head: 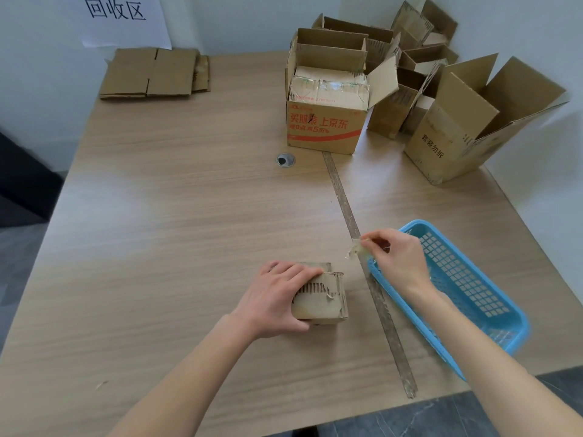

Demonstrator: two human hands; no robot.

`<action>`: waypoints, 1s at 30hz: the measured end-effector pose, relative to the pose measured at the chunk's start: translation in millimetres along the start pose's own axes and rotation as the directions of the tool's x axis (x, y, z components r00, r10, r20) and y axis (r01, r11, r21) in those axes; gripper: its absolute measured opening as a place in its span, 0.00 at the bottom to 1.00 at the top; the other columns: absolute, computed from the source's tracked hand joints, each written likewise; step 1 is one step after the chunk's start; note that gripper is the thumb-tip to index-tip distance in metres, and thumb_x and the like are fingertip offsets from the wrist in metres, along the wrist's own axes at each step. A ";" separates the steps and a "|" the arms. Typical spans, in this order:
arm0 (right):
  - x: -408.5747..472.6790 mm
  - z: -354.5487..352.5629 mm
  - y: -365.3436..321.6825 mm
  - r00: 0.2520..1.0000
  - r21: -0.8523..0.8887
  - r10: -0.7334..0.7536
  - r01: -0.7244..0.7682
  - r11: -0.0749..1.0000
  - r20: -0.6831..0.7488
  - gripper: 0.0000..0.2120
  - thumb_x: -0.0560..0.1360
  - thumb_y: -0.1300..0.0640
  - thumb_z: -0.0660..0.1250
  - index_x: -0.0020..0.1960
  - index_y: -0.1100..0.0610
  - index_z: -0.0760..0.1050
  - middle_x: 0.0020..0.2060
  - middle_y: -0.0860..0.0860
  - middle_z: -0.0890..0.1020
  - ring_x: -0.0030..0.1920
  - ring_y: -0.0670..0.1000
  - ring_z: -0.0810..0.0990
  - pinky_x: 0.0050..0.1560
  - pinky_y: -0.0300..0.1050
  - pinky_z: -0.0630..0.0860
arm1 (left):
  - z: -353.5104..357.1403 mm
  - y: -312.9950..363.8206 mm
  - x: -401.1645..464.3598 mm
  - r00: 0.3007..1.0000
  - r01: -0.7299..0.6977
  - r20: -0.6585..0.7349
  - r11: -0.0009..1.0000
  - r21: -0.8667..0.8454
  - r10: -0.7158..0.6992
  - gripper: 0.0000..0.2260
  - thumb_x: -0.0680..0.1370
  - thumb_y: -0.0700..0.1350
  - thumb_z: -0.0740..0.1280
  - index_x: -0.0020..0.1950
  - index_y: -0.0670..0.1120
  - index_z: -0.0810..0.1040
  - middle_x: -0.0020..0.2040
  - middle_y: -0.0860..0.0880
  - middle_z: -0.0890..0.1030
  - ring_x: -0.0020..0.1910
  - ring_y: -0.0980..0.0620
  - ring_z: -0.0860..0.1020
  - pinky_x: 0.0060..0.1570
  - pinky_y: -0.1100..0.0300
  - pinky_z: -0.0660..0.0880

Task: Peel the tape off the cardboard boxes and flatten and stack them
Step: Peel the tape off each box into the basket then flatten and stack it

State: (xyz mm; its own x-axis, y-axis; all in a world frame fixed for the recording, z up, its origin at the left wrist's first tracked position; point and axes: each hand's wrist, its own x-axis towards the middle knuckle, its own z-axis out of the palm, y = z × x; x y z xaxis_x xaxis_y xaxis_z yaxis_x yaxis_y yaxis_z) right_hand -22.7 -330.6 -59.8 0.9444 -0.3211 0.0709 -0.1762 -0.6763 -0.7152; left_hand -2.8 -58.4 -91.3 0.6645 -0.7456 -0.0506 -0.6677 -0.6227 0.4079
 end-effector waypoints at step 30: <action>-53.8 -43.2 86.0 0.948 -0.685 0.038 0.200 0.700 0.316 0.30 0.81 0.36 0.50 0.75 0.50 0.70 0.63 0.47 0.81 0.62 0.47 0.78 0.63 0.47 0.70 | 7.9 11.4 3.8 0.990 0.083 -0.115 0.996 0.013 -0.081 0.43 0.62 0.65 0.72 0.76 0.56 0.67 0.65 0.59 0.76 0.63 0.53 0.72 0.64 0.57 0.63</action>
State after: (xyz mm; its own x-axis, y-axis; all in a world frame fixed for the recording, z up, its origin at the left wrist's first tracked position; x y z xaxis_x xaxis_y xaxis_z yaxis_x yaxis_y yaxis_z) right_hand -100.7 -400.1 -95.1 0.9763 -0.1211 -0.1796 -0.1249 -0.9921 -0.0101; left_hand -10.6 -70.1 -94.0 0.7507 -0.6603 0.0213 -0.6141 -0.6857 0.3908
